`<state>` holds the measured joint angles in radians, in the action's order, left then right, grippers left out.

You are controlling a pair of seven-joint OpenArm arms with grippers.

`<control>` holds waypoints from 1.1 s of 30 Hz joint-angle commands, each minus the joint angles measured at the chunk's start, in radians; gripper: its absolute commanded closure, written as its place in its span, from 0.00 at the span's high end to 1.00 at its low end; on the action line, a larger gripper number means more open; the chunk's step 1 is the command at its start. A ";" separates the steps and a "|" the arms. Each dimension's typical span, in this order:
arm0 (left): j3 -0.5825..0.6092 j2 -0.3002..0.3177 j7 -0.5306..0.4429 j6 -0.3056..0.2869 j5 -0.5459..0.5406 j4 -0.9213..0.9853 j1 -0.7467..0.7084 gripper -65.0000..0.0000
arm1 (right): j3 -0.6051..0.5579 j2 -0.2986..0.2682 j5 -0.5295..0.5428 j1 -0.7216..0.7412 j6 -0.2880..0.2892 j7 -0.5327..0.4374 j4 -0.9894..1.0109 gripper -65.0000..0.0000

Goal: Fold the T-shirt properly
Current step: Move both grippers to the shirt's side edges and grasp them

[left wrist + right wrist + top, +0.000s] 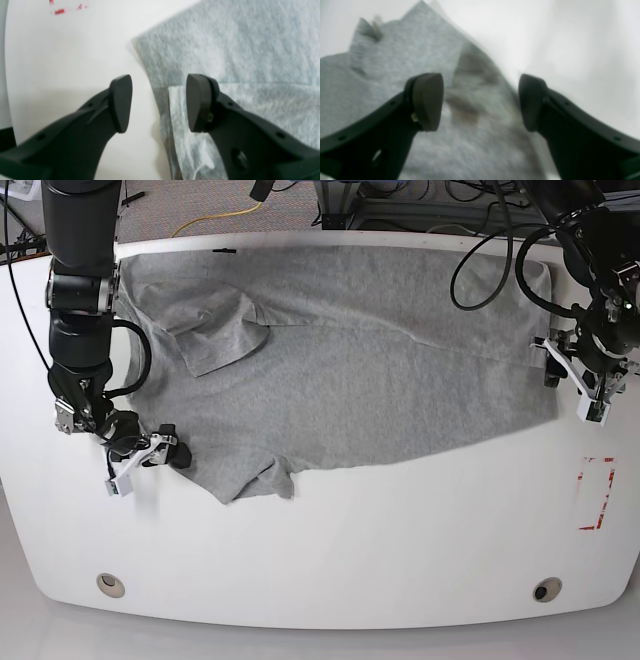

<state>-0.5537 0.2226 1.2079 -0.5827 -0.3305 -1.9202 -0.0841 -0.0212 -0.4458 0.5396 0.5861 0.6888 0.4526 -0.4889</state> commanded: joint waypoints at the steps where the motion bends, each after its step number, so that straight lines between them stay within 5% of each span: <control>1: -0.004 0.018 -0.017 0.005 -0.008 -0.015 0.013 0.49 | -0.001 0.005 0.003 0.024 0.009 0.010 -0.008 0.70; 4: -0.004 0.018 -0.017 0.005 -0.006 -0.015 0.017 0.49 | -0.003 0.031 0.003 0.025 0.009 0.010 -0.008 0.65; 9: -0.001 0.019 -0.017 0.007 0.018 -0.014 0.024 0.54 | -0.003 0.043 0.003 0.028 -0.008 0.005 -0.008 0.34; 15: 0.060 0.001 -0.017 0.117 0.198 0.038 0.108 0.82 | -0.003 0.045 0.003 0.030 -0.013 0.005 -0.008 0.07; 22: 0.071 -0.005 -0.024 0.160 0.222 0.259 0.254 0.84 | -0.003 0.045 0.003 0.030 -0.030 0.005 -0.008 0.00; 33: 0.070 -0.001 -0.224 0.160 0.222 0.617 0.358 0.83 | -0.003 0.045 0.003 0.025 -0.030 0.005 -0.008 0.00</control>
<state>-0.4831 0.2039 1.0367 -0.4248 -0.0986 -1.3289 0.2340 -0.0257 -0.3885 0.5426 0.5858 0.6552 0.4633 -0.4831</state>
